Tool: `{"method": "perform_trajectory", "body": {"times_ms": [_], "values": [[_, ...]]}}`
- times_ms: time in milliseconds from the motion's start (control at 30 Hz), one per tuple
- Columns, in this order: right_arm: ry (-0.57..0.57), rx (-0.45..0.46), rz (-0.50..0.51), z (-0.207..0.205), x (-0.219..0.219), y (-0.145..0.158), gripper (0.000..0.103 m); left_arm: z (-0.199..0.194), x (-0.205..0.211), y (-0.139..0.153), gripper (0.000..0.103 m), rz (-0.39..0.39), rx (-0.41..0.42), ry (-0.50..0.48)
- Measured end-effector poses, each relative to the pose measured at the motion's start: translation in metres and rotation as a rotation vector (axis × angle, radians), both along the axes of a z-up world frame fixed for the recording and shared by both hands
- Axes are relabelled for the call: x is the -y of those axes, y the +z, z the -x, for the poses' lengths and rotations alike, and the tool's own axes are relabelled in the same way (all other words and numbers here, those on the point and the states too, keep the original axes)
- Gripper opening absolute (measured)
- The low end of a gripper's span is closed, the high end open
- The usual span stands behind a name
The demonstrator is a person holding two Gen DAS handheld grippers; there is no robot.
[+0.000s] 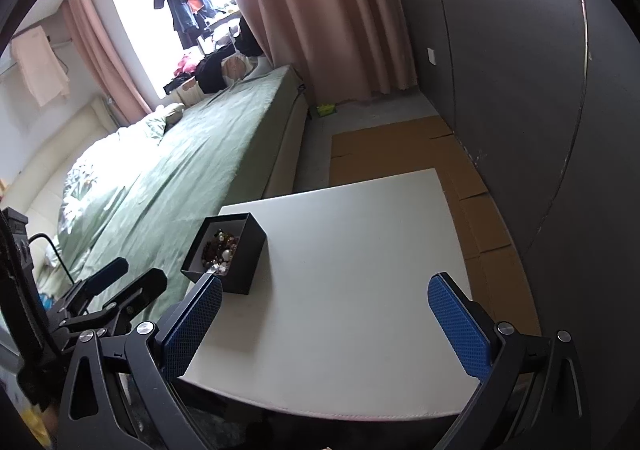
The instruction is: Organize jewelry
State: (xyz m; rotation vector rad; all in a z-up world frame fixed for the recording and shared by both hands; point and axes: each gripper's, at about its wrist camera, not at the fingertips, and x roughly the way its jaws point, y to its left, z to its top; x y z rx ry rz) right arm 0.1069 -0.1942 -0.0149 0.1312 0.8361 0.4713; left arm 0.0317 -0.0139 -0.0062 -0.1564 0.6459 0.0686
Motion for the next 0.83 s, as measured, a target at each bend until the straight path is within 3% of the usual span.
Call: {"method": "perform_trajectory", "body": {"times_ms": [833], "values": [[-0.011,-0.007,0.025,-0.0008,-0.0048,-0.0047,0.103,0.0009,0.0016,0.0002,0.103,0.0,0.0,0.003]]}}
